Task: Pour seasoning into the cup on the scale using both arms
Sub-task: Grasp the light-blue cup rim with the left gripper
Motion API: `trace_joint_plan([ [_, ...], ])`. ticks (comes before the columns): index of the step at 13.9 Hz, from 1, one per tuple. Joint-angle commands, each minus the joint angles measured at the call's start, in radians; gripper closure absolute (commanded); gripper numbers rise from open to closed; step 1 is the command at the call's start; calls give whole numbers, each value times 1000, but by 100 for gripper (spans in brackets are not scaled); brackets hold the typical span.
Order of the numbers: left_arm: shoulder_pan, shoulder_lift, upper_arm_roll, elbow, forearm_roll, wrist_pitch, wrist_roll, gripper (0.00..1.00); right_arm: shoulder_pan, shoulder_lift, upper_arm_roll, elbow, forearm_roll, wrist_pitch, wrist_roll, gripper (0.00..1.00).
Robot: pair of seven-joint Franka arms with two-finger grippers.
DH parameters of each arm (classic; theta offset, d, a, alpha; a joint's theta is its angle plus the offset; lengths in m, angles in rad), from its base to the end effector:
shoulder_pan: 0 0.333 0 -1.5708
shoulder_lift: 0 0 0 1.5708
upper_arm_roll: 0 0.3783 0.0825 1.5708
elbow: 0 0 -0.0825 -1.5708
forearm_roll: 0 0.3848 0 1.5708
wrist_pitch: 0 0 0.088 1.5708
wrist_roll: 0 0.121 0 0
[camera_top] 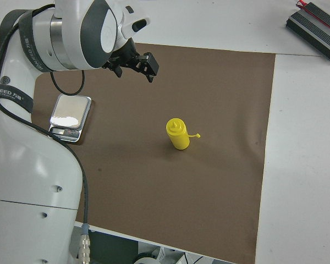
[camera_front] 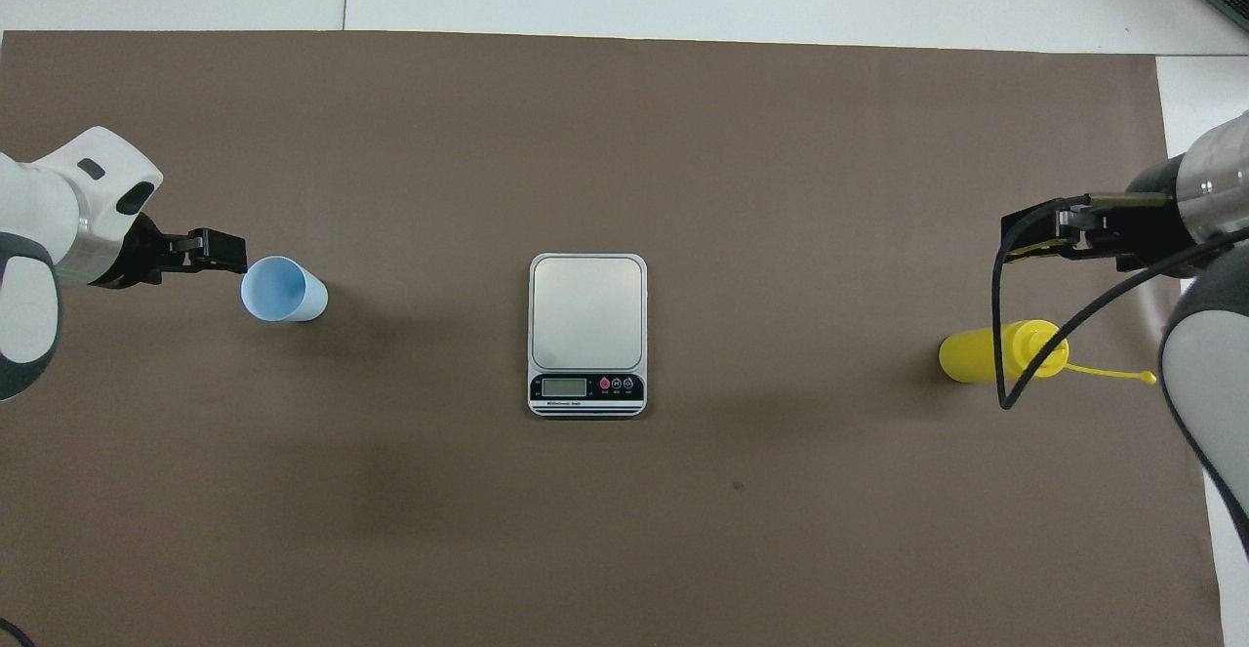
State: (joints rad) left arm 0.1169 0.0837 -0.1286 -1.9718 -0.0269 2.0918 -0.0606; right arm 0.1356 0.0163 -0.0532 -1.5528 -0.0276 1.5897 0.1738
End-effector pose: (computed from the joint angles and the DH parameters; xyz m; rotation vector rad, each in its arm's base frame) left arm 0.5850 -0.0067 0.4795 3.1040 0.0970 0.0554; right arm 0.5621 0.0434 0.6740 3.1125 -0.1419 0.0375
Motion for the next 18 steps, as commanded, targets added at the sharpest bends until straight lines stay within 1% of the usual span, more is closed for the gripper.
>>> trace_joint_plan([
  [1,6,45,-3,-39,-18,92,-18,0,-11,-16,6,-20,-5,-2,-23,0],
  [2,-3,51,-3,-54,-18,105,-37,0,-11,-16,6,-20,-5,-2,-23,0],
  [4,-9,35,-3,-119,-18,123,-51,0,-11,-16,6,-20,-5,-2,-23,0],
  [7,-8,44,-3,-128,-18,151,-48,0,-11,-16,6,-20,-5,-2,-23,0],
  [9,-9,77,-3,-130,-18,194,-50,0,-11,-16,6,-20,-5,-2,-23,0],
  [11,-8,88,-3,-133,-18,197,-51,0,-11,-16,6,-20,-5,-2,-23,0],
  [12,-9,88,-3,-137,-18,195,-54,3,-11,-16,6,-20,-5,-2,-23,0],
  [13,-9,88,-3,-137,-18,194,-76,25,-11,-16,6,-20,-5,-2,-23,0],
  [14,-11,88,-5,-137,-18,192,-100,51,-11,-16,6,-20,-5,-2,-23,0],
  [15,-25,87,-5,-137,-18,189,-103,84,-11,-16,6,-20,-5,-2,-23,0],
  [16,-34,87,-3,-137,-18,188,-91,100,-11,-16,6,-20,-5,-2,-23,0],
  [18,-36,88,-3,-131,-16,183,-90,100,-11,-16,6,-20,-5,-2,-23,0],
])
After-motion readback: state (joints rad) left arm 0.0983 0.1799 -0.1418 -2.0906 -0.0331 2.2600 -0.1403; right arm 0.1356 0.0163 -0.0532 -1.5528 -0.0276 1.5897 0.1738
